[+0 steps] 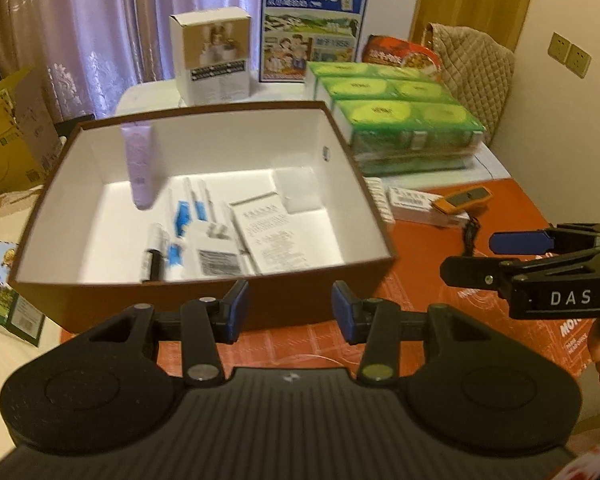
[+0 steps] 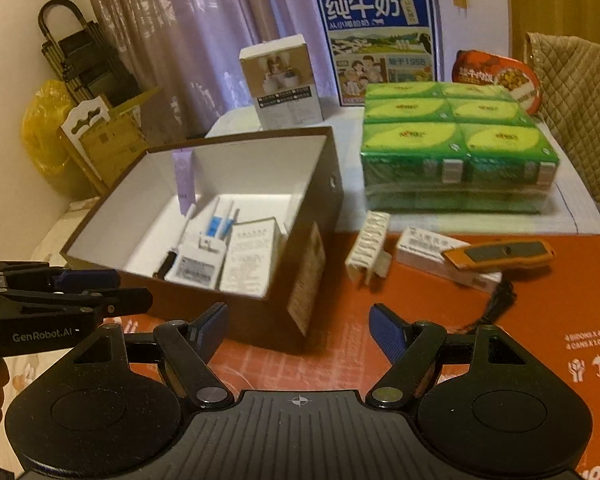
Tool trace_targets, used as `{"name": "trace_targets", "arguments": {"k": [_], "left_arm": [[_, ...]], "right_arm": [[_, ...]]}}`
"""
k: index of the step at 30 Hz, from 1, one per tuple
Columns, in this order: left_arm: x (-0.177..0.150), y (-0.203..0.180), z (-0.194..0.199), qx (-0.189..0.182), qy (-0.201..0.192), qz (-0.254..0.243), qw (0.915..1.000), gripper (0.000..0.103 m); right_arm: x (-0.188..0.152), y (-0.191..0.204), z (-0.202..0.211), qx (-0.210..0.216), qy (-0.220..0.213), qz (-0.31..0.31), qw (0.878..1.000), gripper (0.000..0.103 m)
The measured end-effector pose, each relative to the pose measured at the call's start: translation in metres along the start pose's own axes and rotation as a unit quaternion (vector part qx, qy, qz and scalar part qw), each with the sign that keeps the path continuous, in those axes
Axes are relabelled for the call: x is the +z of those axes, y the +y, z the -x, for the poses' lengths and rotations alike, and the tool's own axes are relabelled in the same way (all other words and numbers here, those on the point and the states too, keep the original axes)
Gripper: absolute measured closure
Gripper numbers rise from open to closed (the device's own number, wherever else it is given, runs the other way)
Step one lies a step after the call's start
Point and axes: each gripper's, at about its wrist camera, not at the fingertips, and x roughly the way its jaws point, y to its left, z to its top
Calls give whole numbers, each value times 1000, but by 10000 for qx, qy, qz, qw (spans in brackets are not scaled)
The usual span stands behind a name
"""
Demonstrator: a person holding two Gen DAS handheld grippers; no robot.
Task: Organize rigid objects
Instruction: 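Withdraw both grippers from the box back toward the mat, then move the left gripper down onto the coiled black cable and close it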
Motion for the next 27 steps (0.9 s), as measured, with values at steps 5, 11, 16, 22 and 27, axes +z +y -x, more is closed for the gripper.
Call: {"name": "trace_targets", "arguments": {"k": [5,11,16,22,27], "left_arm": [[-5,-30,-5,-94,107,-43,9999,62],[-5,-66,-17,-218,223,-110,9995,62],[-3,-95,-27,-332,291,-243,9987,61],[3,-131,-46,-493,352,-378,9974,60],[8,-155,-63,-566,399,-496,9964,60]], "right_arm": [[-8,-24,12,-22,70,-64,10000,29],[-17,-58,23,-148,174,-194,9996,29],[-24,-87,32,-275,226,-351,9988,29],[-28,-124,42,-448,259,-546,9972,29],[-31,-151,47,-602,296,-656,9956,29]]}}
